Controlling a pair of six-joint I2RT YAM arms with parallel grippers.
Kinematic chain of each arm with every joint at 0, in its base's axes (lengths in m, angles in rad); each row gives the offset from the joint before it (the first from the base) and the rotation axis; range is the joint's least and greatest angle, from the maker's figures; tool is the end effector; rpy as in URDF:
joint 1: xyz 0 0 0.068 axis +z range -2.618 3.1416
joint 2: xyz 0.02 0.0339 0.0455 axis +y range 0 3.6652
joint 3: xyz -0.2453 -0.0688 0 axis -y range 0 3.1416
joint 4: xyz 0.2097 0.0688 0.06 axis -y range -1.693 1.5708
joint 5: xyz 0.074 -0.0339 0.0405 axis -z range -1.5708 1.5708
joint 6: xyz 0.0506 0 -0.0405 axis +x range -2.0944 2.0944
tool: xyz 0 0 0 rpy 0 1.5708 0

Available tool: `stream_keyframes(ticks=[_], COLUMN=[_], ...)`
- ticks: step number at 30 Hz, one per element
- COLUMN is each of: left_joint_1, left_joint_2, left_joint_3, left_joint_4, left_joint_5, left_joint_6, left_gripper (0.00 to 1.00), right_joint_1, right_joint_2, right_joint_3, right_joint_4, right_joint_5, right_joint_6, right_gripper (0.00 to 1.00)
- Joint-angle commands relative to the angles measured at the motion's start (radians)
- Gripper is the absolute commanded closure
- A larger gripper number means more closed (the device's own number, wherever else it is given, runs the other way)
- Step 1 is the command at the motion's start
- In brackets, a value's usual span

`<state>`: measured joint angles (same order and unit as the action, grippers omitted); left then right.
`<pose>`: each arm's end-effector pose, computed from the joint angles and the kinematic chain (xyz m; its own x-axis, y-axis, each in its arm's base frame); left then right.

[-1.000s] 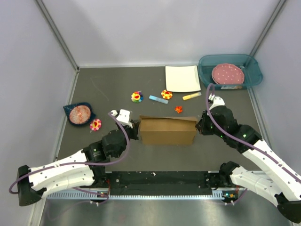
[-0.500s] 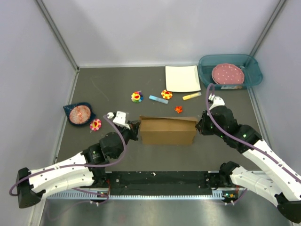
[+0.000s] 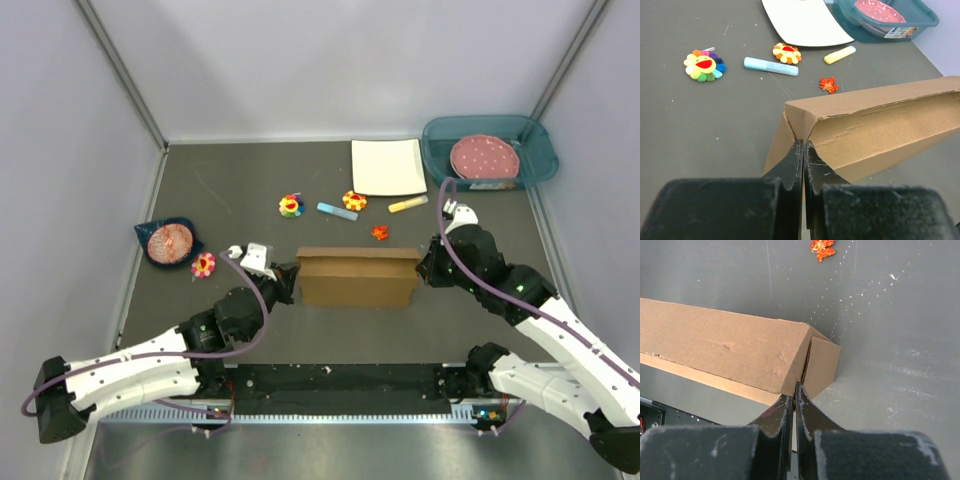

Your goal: Fold the paper box

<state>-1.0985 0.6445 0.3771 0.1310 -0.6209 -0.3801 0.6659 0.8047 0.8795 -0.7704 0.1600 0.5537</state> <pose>0.0972 -0.1256 0.2477 -0.2289 -0.2153 -0.9494 0.4062 0.8652 -0.2941 0.1227 0.0861 0.2863 -0.6988 0.1112 -0.7067 -0.1720 0.9328 0.3168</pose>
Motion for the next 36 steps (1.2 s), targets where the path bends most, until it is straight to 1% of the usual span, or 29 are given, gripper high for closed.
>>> stream_keyframes(ticks=[1,6,9,11,14,15,17,18,20,27,29,31,34,35,36], left_joint_1=[-0.009,-0.009,-0.009,-0.011,-0.009,-0.009,-0.009,-0.009,-0.009,-0.009,-0.008,-0.008,-0.006,-0.006,-0.004], left_joint_2=[0.078,0.098,0.054,0.020,-0.037,-0.060,-0.078,-0.089,-0.091,-0.037,-0.029,-0.010,0.023,0.029,0.043], left_joint_3=[-0.061,-0.079,-0.073,-0.060,-0.027,-0.014,0.003,0.022,0.042,0.112,0.120,0.129,0.143,0.141,0.141], left_joint_4=[-0.126,-0.126,-0.126,-0.160,-0.162,-0.154,-0.145,-0.143,-0.143,-0.139,-0.099,-0.093,-0.093,-0.091,-0.088], left_joint_5=[0.059,0.053,0.044,0.036,0.023,0.021,0.013,0.009,-0.002,-0.043,-0.042,-0.046,-0.056,-0.059,-0.060], left_joint_6=[-0.051,-0.075,-0.077,-0.072,-0.057,-0.051,-0.033,-0.026,-0.013,0.026,0.044,0.061,0.079,0.084,0.086], left_gripper=[1.00,1.00,1.00,0.99,0.87,0.78,0.68,0.58,0.53,0.52,0.52,0.53,0.57,0.63,0.67], right_joint_1=[0.017,0.018,0.017,0.017,0.018,0.018,0.017,0.017,0.017,0.018,0.018,0.018,0.018,0.020,0.018], right_joint_2=[0.021,0.018,0.018,0.016,0.016,0.016,0.017,0.016,0.016,0.017,0.016,0.017,0.017,0.016,0.017], right_joint_3=[-0.011,-0.013,-0.013,-0.011,-0.011,-0.010,-0.011,-0.013,-0.014,-0.014,-0.016,-0.016,-0.016,-0.014,-0.016], right_joint_4=[-0.159,-0.159,-0.161,-0.161,-0.161,-0.161,-0.161,-0.161,-0.161,-0.161,-0.161,-0.161,-0.161,-0.161,-0.161], right_joint_5=[-0.034,-0.043,-0.042,-0.043,-0.040,-0.042,-0.039,-0.039,-0.037,-0.042,-0.040,-0.040,-0.042,-0.045,-0.043], right_joint_6=[0.009,0.009,0.009,0.008,0.008,0.009,0.008,0.009,0.009,0.009,0.008,0.006,0.008,0.008,0.006], right_gripper=[1.00,1.00,1.00,1.00,1.00,1.00,1.00,1.00,1.00,1.00,1.00,1.00,1.00,1.00,1.00])
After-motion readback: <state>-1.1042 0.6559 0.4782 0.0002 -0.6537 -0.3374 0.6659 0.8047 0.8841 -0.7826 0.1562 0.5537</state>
